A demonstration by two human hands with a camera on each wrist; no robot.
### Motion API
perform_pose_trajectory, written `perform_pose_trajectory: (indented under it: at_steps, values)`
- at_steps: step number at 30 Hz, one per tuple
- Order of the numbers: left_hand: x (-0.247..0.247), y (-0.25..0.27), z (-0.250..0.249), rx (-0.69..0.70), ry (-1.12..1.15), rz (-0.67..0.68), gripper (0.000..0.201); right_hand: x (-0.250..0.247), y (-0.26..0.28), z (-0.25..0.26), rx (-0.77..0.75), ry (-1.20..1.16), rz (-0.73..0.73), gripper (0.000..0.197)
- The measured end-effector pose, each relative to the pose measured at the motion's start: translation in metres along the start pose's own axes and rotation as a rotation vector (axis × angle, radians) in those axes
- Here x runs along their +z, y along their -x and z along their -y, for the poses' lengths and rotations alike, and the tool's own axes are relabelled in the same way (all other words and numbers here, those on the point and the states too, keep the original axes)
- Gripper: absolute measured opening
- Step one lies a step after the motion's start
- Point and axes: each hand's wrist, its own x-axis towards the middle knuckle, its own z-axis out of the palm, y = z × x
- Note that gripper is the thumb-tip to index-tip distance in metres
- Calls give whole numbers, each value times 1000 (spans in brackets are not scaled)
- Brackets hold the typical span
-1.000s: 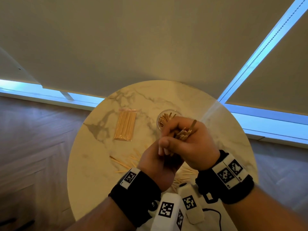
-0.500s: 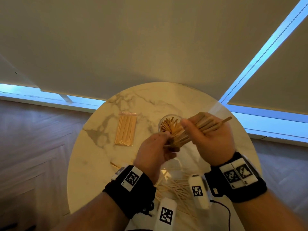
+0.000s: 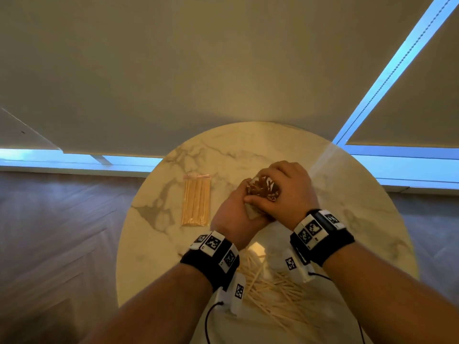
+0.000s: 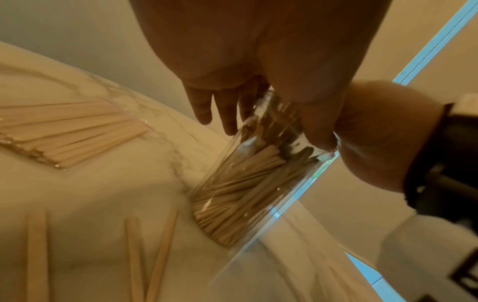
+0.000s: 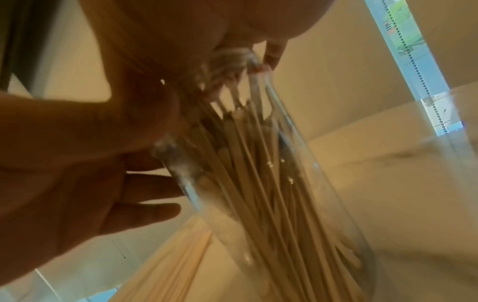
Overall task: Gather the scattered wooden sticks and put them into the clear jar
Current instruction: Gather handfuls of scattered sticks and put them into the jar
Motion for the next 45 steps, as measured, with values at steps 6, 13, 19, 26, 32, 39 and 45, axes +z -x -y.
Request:
perform_pose_trajectory:
  at_steps: [6, 13, 19, 26, 32, 39, 45]
  values:
    - [2, 0, 3, 24, -84, 24, 71, -16, 6, 24, -146, -71, -76, 81]
    - [4, -2, 7, -78, -140, 43, 67, 12, -17, 25, -122, 378, 360, 56]
    - [9, 3, 13, -46, -31, 3, 83, 8, -18, 23, -45, 367, 366, 51]
    - [1, 25, 55, -202, -307, 80, 108, -27, 46, -23, 123, -37, -33, 36]
    - [-7, 109, 111, -325, -681, 231, 103, -20, 162, -124, 662, 168, 539, 38]
    - [42, 152, 110, -233, -774, 324, 112, 13, 219, -112, 591, 88, 442, 26]
    - [78, 153, 95, -191, -771, 306, 72, 35, 216, -67, 308, 50, 553, 24]
